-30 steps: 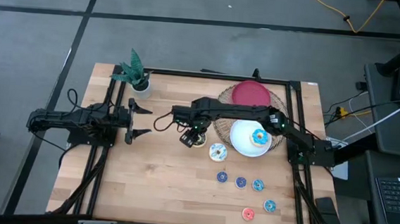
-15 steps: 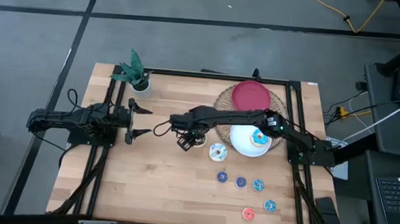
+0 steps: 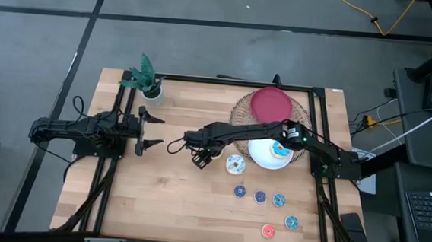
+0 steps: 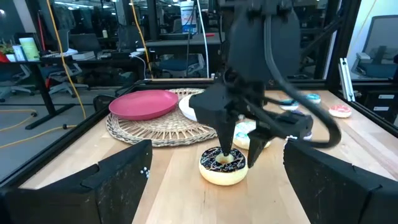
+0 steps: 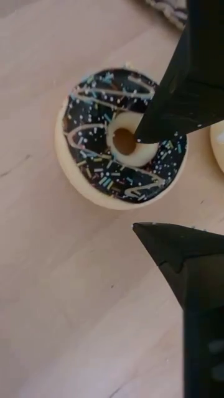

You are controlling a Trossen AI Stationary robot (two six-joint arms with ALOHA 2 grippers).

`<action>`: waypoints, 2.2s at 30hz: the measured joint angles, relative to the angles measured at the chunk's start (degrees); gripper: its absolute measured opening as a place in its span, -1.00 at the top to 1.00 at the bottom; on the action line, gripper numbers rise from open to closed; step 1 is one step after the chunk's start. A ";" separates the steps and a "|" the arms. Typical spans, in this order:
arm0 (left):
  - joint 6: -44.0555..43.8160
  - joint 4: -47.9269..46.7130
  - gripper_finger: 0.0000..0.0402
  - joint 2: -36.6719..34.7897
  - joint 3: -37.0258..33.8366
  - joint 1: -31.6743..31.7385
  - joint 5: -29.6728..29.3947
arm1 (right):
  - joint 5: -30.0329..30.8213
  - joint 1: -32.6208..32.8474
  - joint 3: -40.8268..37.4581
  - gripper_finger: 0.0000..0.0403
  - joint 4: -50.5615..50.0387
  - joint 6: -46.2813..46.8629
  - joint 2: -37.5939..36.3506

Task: Pick & Place donuts
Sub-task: Put the big black donut on the white plate

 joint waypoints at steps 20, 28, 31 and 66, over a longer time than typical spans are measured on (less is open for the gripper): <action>0.00 0.00 -0.76 0.00 0.00 0.01 0.00 | -0.46 0.37 -2.84 0.16 2.84 -1.41 0.00; 0.00 0.00 -0.76 0.00 -0.01 0.02 0.00 | -0.48 0.37 -2.84 0.51 2.69 -2.94 0.00; 0.00 0.00 -0.76 0.00 0.01 0.02 0.02 | -0.48 0.37 -2.84 0.57 2.64 -2.96 0.00; 0.00 0.00 -0.76 0.00 0.02 0.01 0.01 | -0.57 0.37 9.91 0.72 -10.09 -11.63 -0.11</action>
